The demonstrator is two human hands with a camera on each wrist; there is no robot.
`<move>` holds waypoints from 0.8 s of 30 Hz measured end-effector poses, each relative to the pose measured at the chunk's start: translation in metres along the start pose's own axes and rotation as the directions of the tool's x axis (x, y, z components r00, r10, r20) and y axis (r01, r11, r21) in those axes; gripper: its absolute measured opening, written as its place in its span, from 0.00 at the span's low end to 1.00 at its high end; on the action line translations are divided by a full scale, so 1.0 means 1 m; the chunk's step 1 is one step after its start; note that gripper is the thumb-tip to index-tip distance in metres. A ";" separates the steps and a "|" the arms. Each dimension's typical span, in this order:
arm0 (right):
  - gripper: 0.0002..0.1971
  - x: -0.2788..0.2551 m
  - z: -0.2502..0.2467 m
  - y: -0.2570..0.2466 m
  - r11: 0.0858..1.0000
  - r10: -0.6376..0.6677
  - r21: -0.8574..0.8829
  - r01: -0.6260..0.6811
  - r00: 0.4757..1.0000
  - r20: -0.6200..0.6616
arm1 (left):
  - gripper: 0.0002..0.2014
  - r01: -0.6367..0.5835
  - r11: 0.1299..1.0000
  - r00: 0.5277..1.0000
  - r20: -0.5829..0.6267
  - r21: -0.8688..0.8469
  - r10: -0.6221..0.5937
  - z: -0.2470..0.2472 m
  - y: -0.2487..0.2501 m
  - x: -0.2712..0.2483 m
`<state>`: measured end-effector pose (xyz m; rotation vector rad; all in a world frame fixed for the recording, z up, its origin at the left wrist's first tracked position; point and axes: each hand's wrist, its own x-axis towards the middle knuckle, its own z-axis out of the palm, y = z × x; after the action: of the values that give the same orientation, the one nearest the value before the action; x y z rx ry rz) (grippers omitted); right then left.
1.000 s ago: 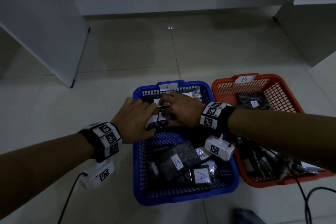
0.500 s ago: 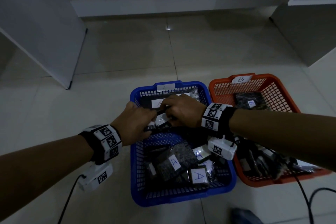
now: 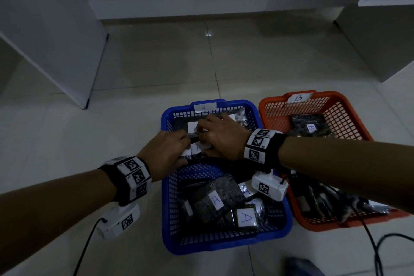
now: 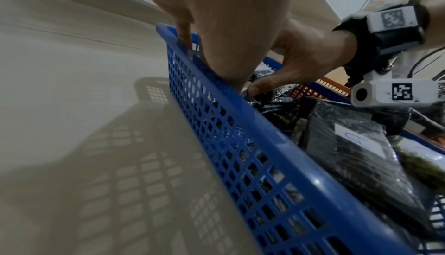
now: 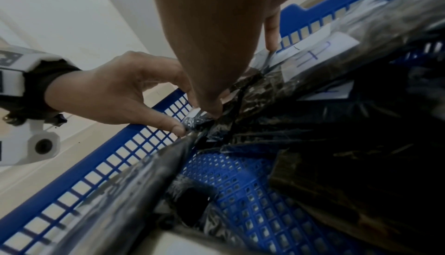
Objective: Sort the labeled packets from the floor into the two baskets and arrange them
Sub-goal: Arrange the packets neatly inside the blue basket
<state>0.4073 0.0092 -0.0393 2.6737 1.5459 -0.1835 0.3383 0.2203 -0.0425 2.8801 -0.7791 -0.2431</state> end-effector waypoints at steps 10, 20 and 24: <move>0.17 -0.009 -0.008 0.018 0.980 -0.002 0.197 0.016 0.997 -0.072 | 0.19 -0.018 0.999 0.999 -0.038 -0.041 0.017 -0.011 0.001 -0.003; 0.11 -0.077 -0.046 0.046 0.883 0.107 0.459 -0.095 0.994 -0.001 | 0.04 -0.044 0.960 0.999 0.010 -0.278 0.048 -0.024 0.014 -0.027; 0.22 -0.101 -0.039 0.009 0.923 -0.139 0.381 0.055 0.971 0.197 | 0.13 -0.057 0.966 0.964 0.236 -0.252 0.118 -0.019 0.035 -0.035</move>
<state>0.3682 -0.0786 0.0122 2.7150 1.7181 -0.8309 0.2950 0.2106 -0.0136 2.6059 -0.8487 -0.6534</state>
